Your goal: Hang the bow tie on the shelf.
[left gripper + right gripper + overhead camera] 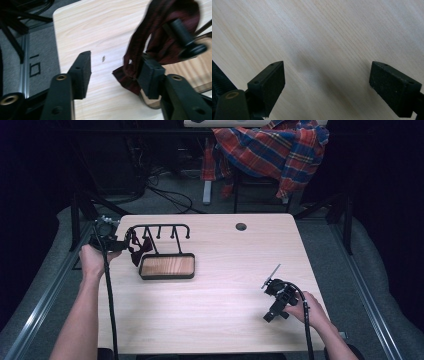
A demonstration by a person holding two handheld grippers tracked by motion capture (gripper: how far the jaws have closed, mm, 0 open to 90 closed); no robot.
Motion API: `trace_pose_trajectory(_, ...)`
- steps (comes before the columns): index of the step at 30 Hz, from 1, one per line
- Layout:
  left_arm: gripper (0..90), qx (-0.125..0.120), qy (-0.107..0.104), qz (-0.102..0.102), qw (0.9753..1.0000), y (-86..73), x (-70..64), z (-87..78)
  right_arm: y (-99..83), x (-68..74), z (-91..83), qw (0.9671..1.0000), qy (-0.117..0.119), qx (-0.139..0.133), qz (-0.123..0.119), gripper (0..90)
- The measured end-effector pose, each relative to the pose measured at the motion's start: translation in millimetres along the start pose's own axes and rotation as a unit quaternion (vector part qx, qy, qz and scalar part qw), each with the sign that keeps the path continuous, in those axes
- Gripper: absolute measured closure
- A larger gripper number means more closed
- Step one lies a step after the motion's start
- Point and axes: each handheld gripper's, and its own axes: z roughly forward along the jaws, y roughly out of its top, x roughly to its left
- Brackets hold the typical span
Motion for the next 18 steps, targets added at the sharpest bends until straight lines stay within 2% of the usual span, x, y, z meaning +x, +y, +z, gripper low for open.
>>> trace_pose_trajectory(2,44.3,0.007,0.005,-0.011,0.9999,-6.5,4.2,-0.7,1.2,1.9,0.2,1.0,0.004,-0.003,0.002,13.0)
trace_pose_trajectory(4,41.9,0.008,0.007,-0.012,0.9999,-9.9,5.7,-0.7,2.2,1.8,0.5,1.0,0.002,0.004,-0.001,13.0)
trace_pose_trajectory(7,39.0,0.011,0.001,-0.019,0.9998,-20.8,10.3,-1.7,1.3,0.3,0.2,1.0,0.006,0.003,-0.002,12.4)
trace_pose_trajectory(8,37.0,0.013,-0.006,-0.023,0.9996,-23.3,11.1,-2.2,0.5,0.7,0.5,1.0,0.007,-0.005,0.004,12.3)
trace_pose_trajectory(10,33.4,0.013,0.0,-0.021,0.9997,-25.6,11.2,-3.4,0.1,0.5,-1.1,1.0,0.007,-0.006,0.004,12.2)
trace_pose_trajectory(18,17.5,0.006,-0.006,-0.032,0.9994,-27.6,13.7,-3.9,-1.0,1.1,0.0,0.9999,0.009,-0.006,0.006,12.0)
